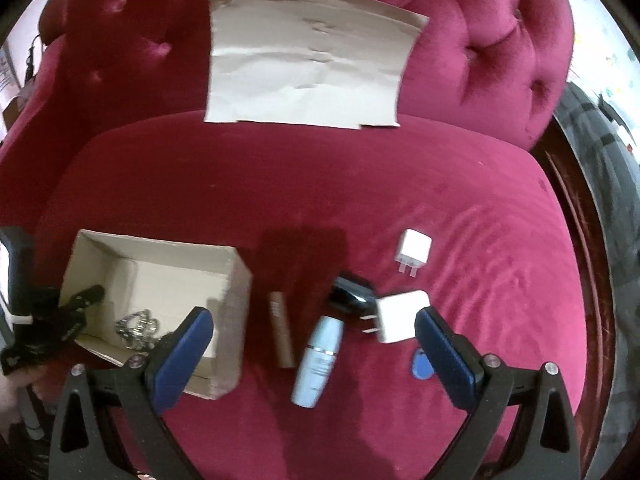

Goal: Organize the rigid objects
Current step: 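Move the right gripper back toward the blue key fob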

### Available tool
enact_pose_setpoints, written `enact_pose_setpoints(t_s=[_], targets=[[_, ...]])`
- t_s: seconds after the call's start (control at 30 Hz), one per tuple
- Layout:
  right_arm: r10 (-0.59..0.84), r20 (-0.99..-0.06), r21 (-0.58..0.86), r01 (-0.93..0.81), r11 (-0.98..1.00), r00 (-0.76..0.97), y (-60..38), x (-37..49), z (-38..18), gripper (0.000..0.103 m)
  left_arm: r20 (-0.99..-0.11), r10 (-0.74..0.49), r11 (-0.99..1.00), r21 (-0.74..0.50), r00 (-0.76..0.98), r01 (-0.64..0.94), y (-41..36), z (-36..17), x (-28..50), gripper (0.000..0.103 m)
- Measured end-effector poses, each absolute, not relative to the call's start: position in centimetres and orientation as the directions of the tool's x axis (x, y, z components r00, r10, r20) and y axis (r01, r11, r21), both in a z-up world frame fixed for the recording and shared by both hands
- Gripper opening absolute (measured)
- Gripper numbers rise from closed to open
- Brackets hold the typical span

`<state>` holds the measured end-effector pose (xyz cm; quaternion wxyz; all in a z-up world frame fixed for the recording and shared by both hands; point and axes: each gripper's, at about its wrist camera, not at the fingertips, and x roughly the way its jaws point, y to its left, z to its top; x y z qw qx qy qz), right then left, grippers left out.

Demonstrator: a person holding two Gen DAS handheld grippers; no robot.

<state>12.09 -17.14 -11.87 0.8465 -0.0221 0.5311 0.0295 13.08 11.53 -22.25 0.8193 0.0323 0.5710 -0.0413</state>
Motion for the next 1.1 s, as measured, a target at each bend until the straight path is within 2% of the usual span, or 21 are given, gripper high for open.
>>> enact_pose_setpoints(t_s=[0.57,1.1], targets=[[-0.054,-0.930,-0.040,0.048,0.998,0.363,-24.7,11.6,-18.3,0.103,-0.936,-0.024,0.994,0.016,0.352,0.108,11.4,-22.2,13.1,0.005],[-0.037,-0.960,-0.001,0.132,0.991,0.277,-28.0,12.1,-23.7,0.103,-0.932,-0.018,0.994,0.024,0.362,0.111,11.1,-22.3,12.7,0.005]])
